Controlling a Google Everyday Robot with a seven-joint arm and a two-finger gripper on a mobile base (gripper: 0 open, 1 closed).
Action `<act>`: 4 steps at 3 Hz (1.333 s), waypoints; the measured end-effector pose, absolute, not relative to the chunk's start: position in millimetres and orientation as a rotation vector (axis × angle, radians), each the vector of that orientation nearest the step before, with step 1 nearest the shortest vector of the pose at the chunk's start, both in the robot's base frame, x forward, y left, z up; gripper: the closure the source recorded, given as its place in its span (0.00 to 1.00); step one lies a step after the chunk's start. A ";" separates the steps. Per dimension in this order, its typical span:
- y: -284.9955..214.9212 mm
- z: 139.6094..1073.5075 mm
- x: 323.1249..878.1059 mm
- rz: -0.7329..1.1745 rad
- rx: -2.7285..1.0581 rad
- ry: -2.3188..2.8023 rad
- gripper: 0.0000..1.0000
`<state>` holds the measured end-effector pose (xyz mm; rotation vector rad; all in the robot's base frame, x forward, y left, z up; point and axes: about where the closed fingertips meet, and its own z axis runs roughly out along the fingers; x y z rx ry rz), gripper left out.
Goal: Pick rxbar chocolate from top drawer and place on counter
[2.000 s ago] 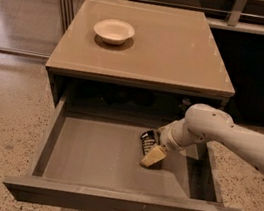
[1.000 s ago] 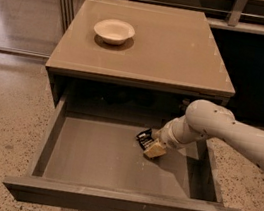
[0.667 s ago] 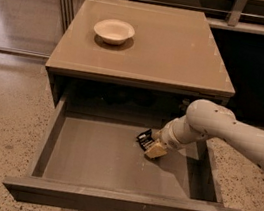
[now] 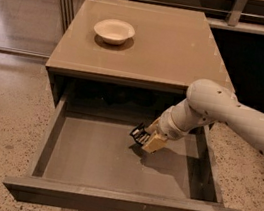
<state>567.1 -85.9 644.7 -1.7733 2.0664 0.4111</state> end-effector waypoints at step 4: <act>-67.4 870.2 561.6 0.151 -1.964 1.747 1.00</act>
Offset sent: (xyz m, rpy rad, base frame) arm -0.0070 0.0340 0.1970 -0.0613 -0.0530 0.3733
